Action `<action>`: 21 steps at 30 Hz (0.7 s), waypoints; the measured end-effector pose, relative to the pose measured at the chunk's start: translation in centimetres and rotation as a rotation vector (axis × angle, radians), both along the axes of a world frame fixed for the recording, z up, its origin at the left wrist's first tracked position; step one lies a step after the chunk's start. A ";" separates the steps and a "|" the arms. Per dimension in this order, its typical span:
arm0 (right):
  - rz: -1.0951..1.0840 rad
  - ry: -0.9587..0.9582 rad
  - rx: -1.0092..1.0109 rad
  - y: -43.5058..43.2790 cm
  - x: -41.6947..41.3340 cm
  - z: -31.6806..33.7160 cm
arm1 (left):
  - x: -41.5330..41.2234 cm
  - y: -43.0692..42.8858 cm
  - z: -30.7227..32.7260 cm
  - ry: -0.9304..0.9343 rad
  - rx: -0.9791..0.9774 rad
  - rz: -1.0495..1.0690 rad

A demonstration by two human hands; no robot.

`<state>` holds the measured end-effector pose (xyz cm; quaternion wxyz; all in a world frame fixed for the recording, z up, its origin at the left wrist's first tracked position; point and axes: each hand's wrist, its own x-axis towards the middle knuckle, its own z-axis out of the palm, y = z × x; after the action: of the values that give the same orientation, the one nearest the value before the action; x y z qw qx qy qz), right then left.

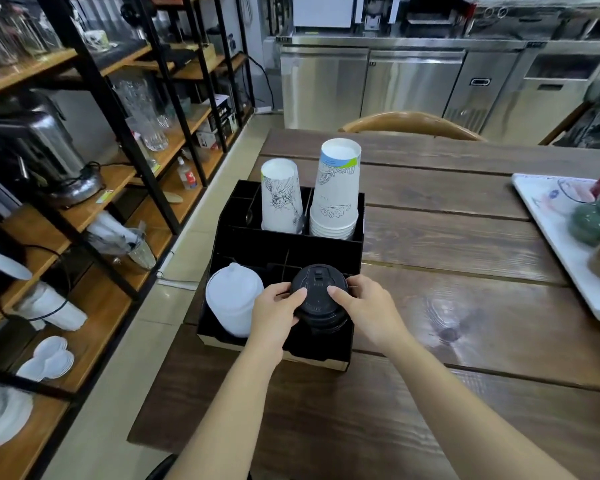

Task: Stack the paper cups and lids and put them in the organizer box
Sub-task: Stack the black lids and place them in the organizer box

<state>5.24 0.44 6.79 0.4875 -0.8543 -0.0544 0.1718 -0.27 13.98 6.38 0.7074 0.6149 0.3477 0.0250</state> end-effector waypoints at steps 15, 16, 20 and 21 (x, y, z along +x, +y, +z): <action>0.057 -0.242 -0.245 0.2 -0.3 -1.0 | 0.6 0.3 -1.1 0.030 0.057 -0.087; 0.078 -0.256 -0.279 0.1 -0.3 -1.0 | 0.6 0.3 -1.1 0.033 0.074 -0.097; 0.132 -0.362 -0.452 0.0 -0.2 -0.8 | 0.9 0.6 -1.0 0.056 0.240 -0.185; 0.145 -0.382 -0.472 0.0 -0.1 -0.7 | 0.9 0.7 -1.0 0.054 0.295 -0.220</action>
<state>5.16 0.49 6.13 0.2432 -0.9546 -0.1645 0.0506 0.66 14.63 5.38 0.5985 0.7466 0.2900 -0.0184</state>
